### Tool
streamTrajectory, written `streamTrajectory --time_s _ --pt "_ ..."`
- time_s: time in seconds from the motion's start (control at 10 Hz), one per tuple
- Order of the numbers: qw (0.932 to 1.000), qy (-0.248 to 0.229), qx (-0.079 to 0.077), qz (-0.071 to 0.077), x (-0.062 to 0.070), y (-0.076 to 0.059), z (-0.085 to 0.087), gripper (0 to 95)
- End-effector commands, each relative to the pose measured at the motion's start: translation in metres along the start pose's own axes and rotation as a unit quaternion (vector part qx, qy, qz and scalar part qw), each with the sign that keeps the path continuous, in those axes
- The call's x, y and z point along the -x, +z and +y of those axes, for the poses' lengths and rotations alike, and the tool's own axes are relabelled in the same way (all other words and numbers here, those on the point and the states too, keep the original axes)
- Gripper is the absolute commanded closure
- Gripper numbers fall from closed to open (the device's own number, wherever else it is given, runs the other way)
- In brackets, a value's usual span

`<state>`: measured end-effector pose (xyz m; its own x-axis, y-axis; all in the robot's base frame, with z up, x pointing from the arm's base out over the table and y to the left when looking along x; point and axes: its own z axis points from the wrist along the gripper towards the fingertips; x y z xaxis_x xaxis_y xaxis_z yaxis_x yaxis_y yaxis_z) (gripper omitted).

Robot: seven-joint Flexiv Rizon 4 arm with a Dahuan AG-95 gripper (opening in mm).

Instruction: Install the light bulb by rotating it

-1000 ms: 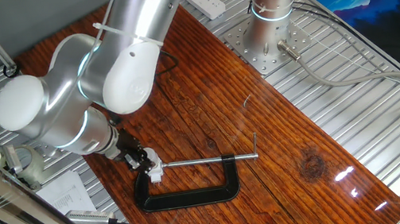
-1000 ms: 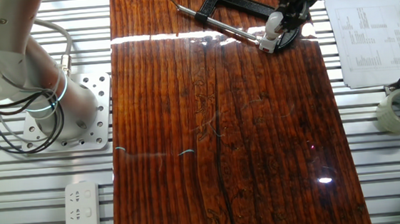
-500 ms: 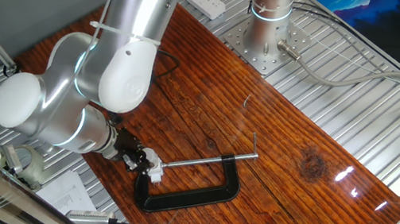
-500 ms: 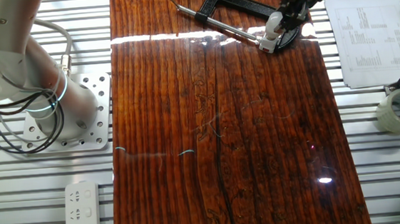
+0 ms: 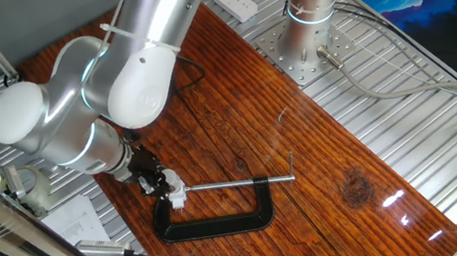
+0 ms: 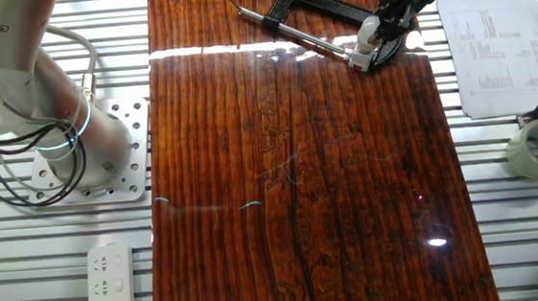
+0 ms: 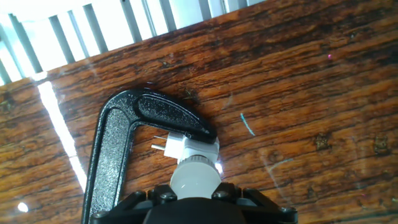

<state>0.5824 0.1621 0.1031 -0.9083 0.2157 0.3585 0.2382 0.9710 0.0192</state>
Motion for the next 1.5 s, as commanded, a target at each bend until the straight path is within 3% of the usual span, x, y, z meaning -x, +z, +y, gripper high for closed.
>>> streamTrajectory --time_s 0.1,0.2,0.3,0.4,0.6,0.7,0.8,1.0,1.2,1.3,1.4,1.5 --pt "0.9998 -0.006 0.017 0.003 0.002 0.001 -0.002 76.0" --pt "0.9998 -0.009 0.016 0.003 0.002 0.001 -0.002 76.0" --pt "0.9998 -0.014 0.014 0.002 0.002 0.001 -0.002 57.0" --pt "0.9998 -0.018 0.009 0.001 0.002 0.001 -0.002 57.0" --pt "0.9997 -0.021 0.012 0.000 0.002 0.001 -0.002 19.0" --pt "0.9995 -0.029 0.011 -0.005 0.002 0.001 -0.002 19.0" --pt "0.9993 -0.036 0.008 -0.009 0.002 0.001 -0.002 0.0" --pt "0.9985 -0.052 0.006 -0.019 0.002 0.000 -0.002 0.0" --pt "0.9923 -0.119 -0.009 -0.033 0.000 -0.004 -0.001 0.0" --pt "0.9840 -0.170 -0.016 -0.049 -0.003 -0.008 0.000 0.0" --pt "0.9693 -0.232 -0.032 -0.076 -0.006 -0.012 0.002 19.0" --pt "0.9533 -0.285 -0.039 -0.093 -0.008 -0.015 0.003 19.0"
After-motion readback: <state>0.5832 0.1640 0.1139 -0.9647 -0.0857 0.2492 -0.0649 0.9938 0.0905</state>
